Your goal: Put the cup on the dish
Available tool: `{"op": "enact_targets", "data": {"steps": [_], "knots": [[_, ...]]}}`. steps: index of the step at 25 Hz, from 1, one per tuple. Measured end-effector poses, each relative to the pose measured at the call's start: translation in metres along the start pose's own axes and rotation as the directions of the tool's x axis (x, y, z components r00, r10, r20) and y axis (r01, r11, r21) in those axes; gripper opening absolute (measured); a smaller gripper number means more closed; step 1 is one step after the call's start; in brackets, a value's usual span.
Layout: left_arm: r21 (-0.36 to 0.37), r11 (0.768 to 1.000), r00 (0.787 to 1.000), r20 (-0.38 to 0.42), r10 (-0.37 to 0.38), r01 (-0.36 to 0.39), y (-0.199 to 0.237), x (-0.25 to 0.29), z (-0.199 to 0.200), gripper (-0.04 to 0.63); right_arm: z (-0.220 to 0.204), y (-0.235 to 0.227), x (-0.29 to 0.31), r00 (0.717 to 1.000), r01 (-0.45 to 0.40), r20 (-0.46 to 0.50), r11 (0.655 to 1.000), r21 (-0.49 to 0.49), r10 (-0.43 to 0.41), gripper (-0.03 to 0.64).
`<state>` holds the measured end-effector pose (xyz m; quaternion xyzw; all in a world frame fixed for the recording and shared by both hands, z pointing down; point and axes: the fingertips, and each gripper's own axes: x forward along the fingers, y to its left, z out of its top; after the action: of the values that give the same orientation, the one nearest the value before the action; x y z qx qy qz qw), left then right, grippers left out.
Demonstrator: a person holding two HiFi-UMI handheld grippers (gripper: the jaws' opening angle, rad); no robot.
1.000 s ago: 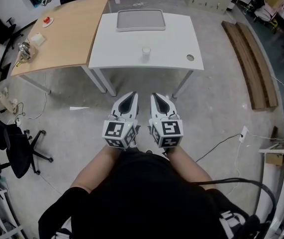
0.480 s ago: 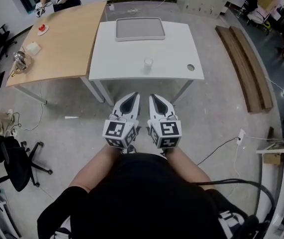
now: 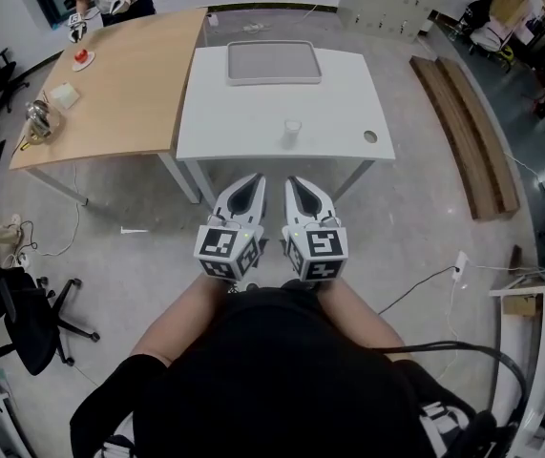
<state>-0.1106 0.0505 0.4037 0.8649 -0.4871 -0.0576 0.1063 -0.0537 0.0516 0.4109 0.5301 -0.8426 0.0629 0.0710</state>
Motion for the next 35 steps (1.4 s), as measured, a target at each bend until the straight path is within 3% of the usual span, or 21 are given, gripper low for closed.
{"op": "enact_targets", "data": {"steps": [13, 23, 35], "knots": [[-0.043, 0.999, 1.0, -0.004, 0.018, -0.019, 0.012, -0.004, -0.006, 0.008, -0.003, 0.011, 0.007, 1.0, -0.019, -0.013, 0.999, -0.028, 0.019, 0.014], [-0.059, 0.998, 1.0, -0.005, 0.014, -0.014, 0.005, 0.028, -0.014, 0.008, -0.005, -0.023, 0.012, 0.999, 0.014, -0.039, 1.0, -0.014, -0.014, 0.014], [-0.063, 0.997, 0.997, -0.073, 0.041, -0.046, 0.02, 0.068, -0.034, 0.008, -0.021, -0.046, 0.049, 0.997, -0.022, -0.079, 1.0, 0.019, 0.023, 0.014]]}}
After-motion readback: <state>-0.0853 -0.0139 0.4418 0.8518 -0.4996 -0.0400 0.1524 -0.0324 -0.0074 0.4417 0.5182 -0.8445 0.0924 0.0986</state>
